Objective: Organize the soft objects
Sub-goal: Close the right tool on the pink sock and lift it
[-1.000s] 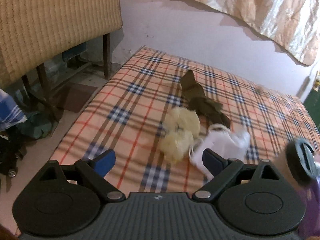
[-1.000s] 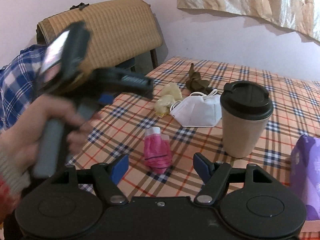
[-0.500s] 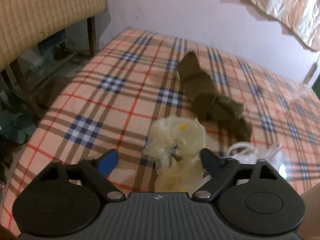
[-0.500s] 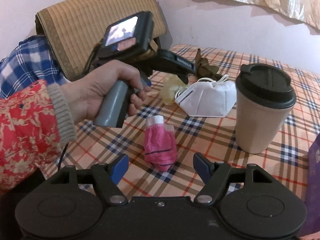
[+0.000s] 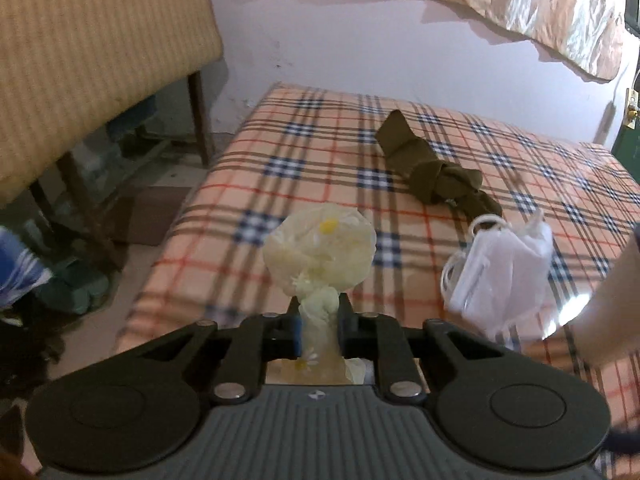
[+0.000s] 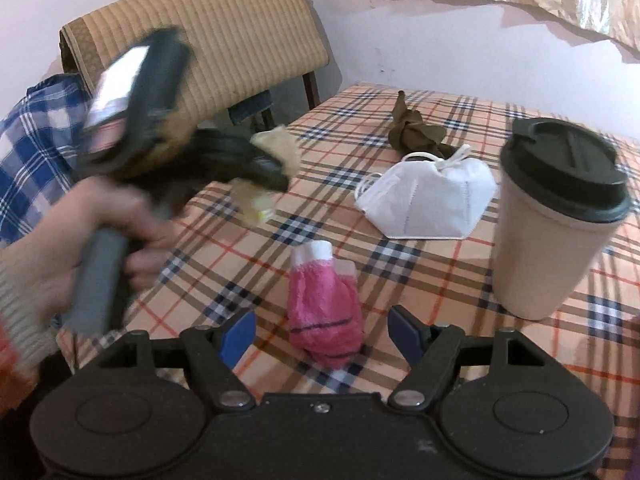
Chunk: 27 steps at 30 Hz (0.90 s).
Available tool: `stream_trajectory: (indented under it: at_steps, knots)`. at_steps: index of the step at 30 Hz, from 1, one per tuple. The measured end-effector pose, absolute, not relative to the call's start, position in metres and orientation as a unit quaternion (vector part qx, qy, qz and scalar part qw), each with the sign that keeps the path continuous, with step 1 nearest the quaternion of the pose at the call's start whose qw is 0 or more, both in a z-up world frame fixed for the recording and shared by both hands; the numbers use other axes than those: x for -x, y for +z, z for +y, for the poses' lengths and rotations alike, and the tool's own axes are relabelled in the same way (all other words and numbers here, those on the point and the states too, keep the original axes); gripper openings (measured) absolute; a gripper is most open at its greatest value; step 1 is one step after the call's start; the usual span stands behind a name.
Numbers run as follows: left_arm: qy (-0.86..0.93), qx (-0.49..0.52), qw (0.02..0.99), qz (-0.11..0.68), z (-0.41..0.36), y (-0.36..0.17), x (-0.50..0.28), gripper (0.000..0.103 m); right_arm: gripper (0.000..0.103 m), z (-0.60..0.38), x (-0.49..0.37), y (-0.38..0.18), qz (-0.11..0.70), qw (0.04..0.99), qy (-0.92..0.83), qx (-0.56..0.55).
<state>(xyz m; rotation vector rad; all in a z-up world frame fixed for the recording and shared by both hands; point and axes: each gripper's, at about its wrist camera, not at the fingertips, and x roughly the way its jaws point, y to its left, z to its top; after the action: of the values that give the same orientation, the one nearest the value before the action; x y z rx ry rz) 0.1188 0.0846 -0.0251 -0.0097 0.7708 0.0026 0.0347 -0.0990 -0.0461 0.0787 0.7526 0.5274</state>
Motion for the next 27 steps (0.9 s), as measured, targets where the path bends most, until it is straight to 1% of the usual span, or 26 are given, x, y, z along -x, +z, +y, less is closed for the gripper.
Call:
stream_trajectory:
  at_steps: [8, 10, 11, 12, 14, 27]
  knots:
    - [0.021, 0.050, 0.921, 0.385, 0.096, -0.021, -0.058, 0.018, 0.090, -0.070, -0.058, -0.073, 0.401, 0.885, 0.238, -0.009]
    - [0.021, 0.053, 0.921, 0.384, 0.093, -0.022, -0.050, 0.018, 0.069, -0.067, -0.058, -0.073, 0.390, 0.890, 0.235, -0.003]
    - [0.022, 0.060, 0.921, 0.385, 0.093, -0.022, -0.049, 0.018, 0.040, -0.066, -0.058, -0.071, 0.385, 0.894, 0.230, 0.003]
    - [0.022, 0.071, 0.920, 0.385, 0.092, -0.021, -0.046, 0.018, 0.028, -0.067, -0.057, -0.068, 0.380, 0.897, 0.228, 0.001]
    - [0.022, 0.081, 0.919, 0.385, 0.091, -0.019, -0.044, 0.018, 0.026, -0.070, -0.053, -0.056, 0.367, 0.901, 0.230, -0.008]
    - [0.000, 0.078, 0.938, 0.339, 0.067, 0.030, -0.044, 0.018, 0.026, -0.098, -0.039, 0.032, 0.294, 0.934, 0.202, -0.019]
